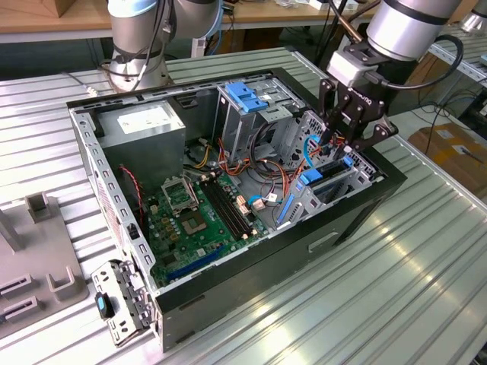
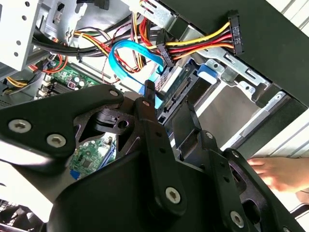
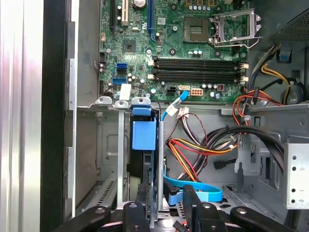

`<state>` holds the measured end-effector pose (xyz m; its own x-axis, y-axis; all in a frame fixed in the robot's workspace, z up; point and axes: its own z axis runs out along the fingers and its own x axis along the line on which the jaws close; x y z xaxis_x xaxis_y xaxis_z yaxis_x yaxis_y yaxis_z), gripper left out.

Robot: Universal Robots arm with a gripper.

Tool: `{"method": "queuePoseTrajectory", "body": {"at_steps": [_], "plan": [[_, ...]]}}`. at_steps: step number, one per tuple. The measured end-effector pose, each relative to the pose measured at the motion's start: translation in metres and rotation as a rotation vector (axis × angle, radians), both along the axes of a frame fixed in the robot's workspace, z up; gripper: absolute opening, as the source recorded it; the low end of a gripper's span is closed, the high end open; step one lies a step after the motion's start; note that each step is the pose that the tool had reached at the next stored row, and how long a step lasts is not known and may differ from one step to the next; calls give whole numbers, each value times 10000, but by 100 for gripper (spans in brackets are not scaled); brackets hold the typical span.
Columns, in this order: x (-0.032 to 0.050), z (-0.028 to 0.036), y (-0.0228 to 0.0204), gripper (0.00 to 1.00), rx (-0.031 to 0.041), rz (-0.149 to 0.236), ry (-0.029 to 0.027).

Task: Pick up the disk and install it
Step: 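Insert the first disk wire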

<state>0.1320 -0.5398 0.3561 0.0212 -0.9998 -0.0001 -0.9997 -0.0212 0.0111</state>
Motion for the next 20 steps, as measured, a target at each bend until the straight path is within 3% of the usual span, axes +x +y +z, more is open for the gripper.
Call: {"method": "queuePoseTrajectory", "body": {"at_steps": [13,15,20], "plan": [[0,-10,0,42,1,0,0],[0,-11,0,16,2,0,0],[0,-12,0,16,1,0,0]]}}
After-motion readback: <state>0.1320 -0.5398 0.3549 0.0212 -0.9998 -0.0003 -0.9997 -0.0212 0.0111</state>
